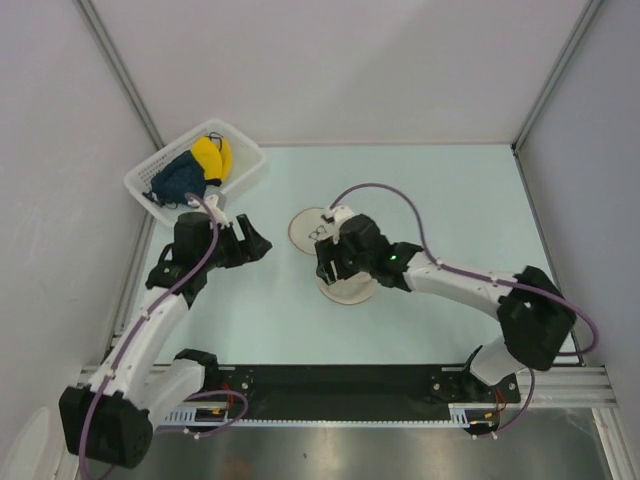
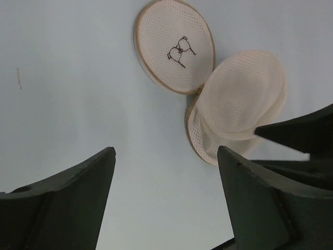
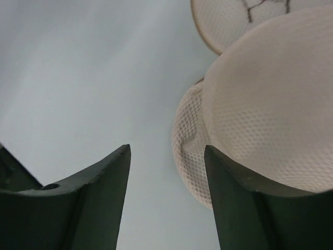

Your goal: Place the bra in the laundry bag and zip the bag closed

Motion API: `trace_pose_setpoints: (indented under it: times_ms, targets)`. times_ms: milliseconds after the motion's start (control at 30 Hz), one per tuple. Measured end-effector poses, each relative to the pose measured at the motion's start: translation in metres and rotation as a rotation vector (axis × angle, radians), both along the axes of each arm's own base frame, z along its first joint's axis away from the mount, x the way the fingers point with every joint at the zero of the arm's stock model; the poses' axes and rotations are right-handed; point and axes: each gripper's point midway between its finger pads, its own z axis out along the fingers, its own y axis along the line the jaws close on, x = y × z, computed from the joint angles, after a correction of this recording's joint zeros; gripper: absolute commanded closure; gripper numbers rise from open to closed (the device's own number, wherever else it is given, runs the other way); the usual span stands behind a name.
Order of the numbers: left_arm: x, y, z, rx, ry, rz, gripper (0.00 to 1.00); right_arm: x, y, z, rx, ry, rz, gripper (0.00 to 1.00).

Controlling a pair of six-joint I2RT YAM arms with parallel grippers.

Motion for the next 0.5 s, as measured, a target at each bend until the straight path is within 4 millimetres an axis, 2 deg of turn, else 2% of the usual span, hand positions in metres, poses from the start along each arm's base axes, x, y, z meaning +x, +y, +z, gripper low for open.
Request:
trace_pose_setpoints:
  times_ms: [100, 167, 233, 367, 500]
  targets:
    - [-0.016, 0.006, 0.020, -0.005, -0.068, 0.012, 0.15, -0.016, 0.015, -0.040, -0.131, 0.012, 0.054, 0.46]
    - [-0.025, 0.011, 0.038, -0.003, -0.136, 0.023, 0.15, -0.029, 0.017, -0.065, -0.218, 0.024, 0.083, 0.50]
    - [-0.031, 0.014, 0.051, 0.000, -0.174, 0.027, 0.15, -0.040, 0.016, -0.081, -0.282, 0.031, 0.103, 0.50]
    - [-0.039, 0.015, 0.066, 0.002, -0.217, 0.020, 0.15, -0.047, 0.018, -0.093, -0.340, 0.020, 0.111, 0.48]
    - [-0.045, 0.015, 0.060, 0.007, -0.189, 0.009, 0.15, -0.044, 0.025, -0.101, -0.372, -0.001, 0.098, 0.48]
